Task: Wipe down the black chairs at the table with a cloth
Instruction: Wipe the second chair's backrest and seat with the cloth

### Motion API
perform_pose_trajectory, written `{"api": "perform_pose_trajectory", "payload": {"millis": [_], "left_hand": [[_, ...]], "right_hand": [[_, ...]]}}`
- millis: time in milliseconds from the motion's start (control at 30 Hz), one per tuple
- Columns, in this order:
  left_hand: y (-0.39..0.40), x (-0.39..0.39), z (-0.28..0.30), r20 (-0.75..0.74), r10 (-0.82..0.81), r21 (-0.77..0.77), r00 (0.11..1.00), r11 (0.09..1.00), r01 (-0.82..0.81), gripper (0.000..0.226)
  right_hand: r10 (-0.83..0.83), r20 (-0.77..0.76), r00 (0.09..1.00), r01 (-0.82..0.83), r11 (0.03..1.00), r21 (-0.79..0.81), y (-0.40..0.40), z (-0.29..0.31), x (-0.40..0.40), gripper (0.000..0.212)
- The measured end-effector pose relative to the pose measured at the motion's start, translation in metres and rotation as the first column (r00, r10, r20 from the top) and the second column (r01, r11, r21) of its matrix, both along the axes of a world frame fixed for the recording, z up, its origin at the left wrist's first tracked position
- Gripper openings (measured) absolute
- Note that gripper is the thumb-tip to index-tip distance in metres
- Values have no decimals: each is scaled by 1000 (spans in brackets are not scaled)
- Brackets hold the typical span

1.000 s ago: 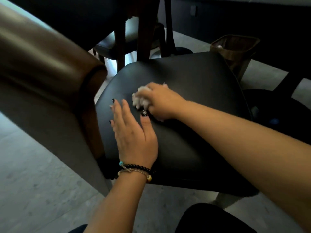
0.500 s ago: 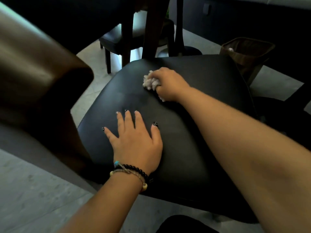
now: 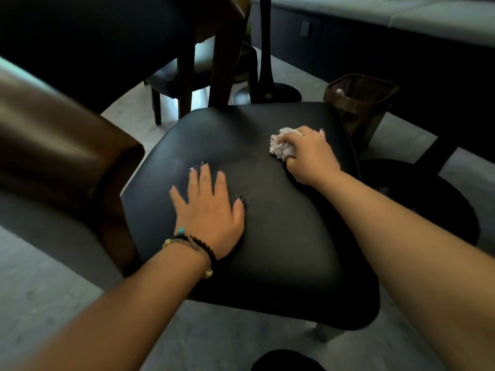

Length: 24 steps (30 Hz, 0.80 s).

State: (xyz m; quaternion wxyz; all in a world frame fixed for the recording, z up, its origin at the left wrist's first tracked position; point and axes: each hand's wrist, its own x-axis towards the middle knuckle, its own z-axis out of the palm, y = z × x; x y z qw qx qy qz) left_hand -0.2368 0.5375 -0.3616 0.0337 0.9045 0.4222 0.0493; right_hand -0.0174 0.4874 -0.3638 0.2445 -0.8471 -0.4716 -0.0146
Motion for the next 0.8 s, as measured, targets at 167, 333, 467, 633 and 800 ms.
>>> {"api": "perform_pose_trajectory", "payload": {"millis": [167, 333, 467, 633, 800], "left_hand": [[-7, 21, 3, 196, -166, -109, 967, 976, 189, 62], [2, 25, -8, 252, -269, -79, 930, 952, 296, 64], [-5, 30, -6, 237, -350, -37, 906, 929, 369, 60], [-1, 42, -2, 214, -373, -68, 903, 916, 395, 58], [-2, 45, -8, 221, -357, -73, 908, 922, 380, 55]], "right_hand": [[37, -62, 997, -35, 999, 32, -9, -2, -1, 47], [69, -78, 995, -60, 992, 111, -9, 3, -4, 51], [50, -132, 990, -41, 997, 72, -16, 9, -14, 53], [21, -159, 987, -17, 999, 30, -41, 11, -24, 57], [-38, -140, 989, 43, 998, 35, -52, 11, -21, 57]]}}
